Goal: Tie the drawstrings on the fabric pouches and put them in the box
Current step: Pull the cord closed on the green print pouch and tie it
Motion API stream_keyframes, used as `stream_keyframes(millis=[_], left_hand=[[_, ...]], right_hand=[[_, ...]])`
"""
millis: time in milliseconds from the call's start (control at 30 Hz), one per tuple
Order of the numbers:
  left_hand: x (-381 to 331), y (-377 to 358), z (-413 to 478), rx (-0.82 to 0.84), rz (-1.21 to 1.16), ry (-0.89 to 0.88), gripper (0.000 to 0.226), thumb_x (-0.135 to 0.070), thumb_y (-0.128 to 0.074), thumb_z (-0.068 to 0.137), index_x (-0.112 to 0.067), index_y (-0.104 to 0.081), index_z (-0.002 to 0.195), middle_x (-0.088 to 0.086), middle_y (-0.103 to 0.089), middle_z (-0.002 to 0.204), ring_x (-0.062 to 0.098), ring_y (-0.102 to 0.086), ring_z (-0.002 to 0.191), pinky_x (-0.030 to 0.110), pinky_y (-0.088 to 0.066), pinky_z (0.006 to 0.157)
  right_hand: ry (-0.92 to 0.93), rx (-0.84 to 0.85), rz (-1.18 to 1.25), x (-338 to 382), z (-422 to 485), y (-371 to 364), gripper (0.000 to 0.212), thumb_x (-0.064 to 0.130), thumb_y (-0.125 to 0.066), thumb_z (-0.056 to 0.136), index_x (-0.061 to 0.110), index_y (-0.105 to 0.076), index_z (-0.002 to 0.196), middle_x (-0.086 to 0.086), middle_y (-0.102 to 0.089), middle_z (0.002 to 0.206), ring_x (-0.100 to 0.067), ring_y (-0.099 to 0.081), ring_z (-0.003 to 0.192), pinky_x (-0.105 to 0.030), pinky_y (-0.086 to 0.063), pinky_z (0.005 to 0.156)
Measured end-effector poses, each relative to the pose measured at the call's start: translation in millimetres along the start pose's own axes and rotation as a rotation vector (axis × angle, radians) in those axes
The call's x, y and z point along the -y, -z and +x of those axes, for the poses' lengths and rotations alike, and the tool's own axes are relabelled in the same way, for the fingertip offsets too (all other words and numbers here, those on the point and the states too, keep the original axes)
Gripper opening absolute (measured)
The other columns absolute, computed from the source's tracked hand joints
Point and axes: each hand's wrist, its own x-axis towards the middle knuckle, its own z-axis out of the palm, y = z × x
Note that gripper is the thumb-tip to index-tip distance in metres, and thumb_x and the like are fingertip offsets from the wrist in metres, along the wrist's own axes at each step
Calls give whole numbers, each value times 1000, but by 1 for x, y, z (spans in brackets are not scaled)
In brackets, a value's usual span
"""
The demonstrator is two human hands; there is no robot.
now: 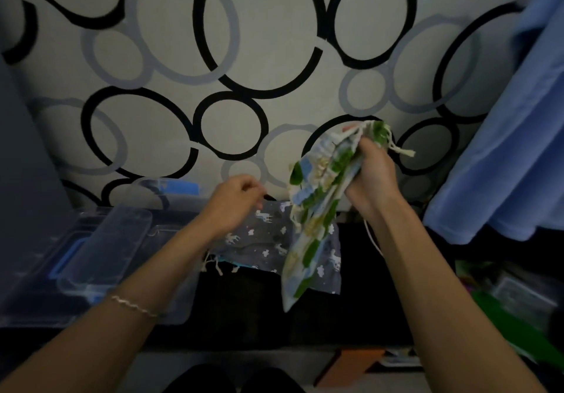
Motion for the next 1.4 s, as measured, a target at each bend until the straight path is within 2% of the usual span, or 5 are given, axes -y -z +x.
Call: stream_keyframes(millis=[167,333,600,833,1400], left_hand=[[-16,-21,-21,294,-95,-22,86,-47,-81,69,-35,-29,136,-17,-50,128,5,-57,112,27,-53,88],[-5,-24,-27,81,-63,-31,15,-10,-57,94,-11,-62,108,0,-66,76,6,-60,55,28,-51,55],[13,30,-24,40,-128,63,22,-3,-48,92,-19,-62,89,1,-62,86,6,-59,77,19,-45,70],[16,66,-16,42,7,92,22,-29,-61,83,-28,-62,104,0,-60,88,17,-60,88,31,-46,78],[10,91,-17,66,137,-44,38,-51,-67,81,-14,-74,84,13,-71,85,32,-67,85,40,-52,78]], right_hand=[[-49,9,74,6,-10,-25,28,8,-36,100,13,-55,80,-3,-62,67,-16,-62,67,-30,-54,71],[-65,-22,229,-8,-19,-18,32,29,-31,93,14,-50,72,-3,-55,63,-18,-54,63,-26,-44,64],[-305,-247,102,-71,-30,30,49,40,-51,96,7,-59,130,-22,-61,129,-40,-59,118,-53,-44,105],[-101,-170,64,-47,-31,30,67,21,-31,107,19,-70,52,-11,-72,90,-24,-67,85,-39,-53,84],[88,-283,88,-30,-16,28,22,17,-49,101,8,-56,82,3,-53,54,-11,-63,58,-25,-57,67]])
